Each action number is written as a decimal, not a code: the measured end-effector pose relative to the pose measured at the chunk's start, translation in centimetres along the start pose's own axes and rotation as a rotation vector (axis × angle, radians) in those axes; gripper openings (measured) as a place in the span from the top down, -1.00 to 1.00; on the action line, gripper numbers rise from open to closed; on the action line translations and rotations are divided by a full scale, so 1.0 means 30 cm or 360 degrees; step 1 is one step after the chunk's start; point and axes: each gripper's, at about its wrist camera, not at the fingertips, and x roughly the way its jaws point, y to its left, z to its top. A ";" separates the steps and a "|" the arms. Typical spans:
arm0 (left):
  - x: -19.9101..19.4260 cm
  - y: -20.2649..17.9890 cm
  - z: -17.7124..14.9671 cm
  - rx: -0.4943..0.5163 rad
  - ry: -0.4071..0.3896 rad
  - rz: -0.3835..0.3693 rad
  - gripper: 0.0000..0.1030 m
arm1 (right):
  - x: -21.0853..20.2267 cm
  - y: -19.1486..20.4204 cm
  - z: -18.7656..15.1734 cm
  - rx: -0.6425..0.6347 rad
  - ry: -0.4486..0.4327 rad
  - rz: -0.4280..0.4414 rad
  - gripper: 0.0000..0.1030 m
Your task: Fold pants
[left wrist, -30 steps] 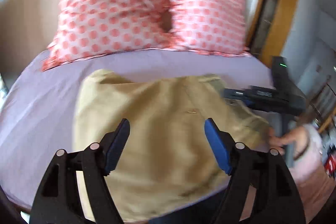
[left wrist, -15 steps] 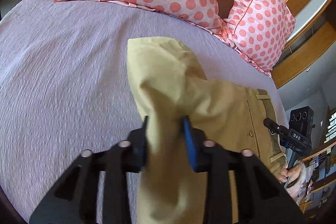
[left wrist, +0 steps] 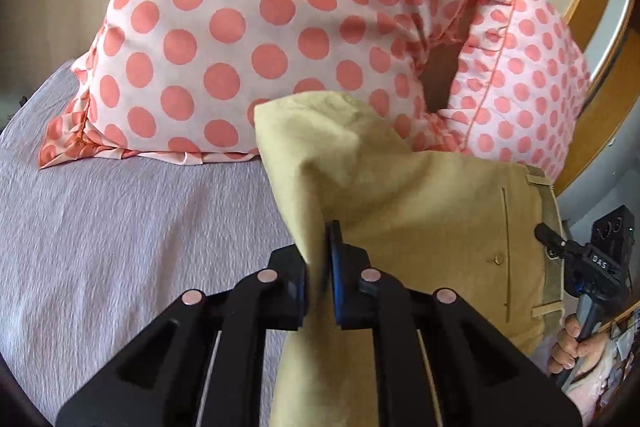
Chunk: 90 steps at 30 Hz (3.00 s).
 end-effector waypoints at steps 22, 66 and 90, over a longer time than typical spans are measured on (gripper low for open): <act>-0.191 -0.149 -0.399 0.0172 0.0045 0.0186 -0.83 | -0.193 0.291 -0.423 -0.0590 0.0040 -0.0577 -0.97; -0.335 -0.141 -0.806 0.0259 -0.0201 0.0450 -0.97 | -0.177 0.297 -0.782 -0.0775 -0.0136 -0.0903 -0.97; -0.334 -0.148 -0.806 0.0259 -0.0190 0.0452 -0.97 | -0.181 0.294 -0.779 -0.0779 -0.0133 -0.0898 -0.97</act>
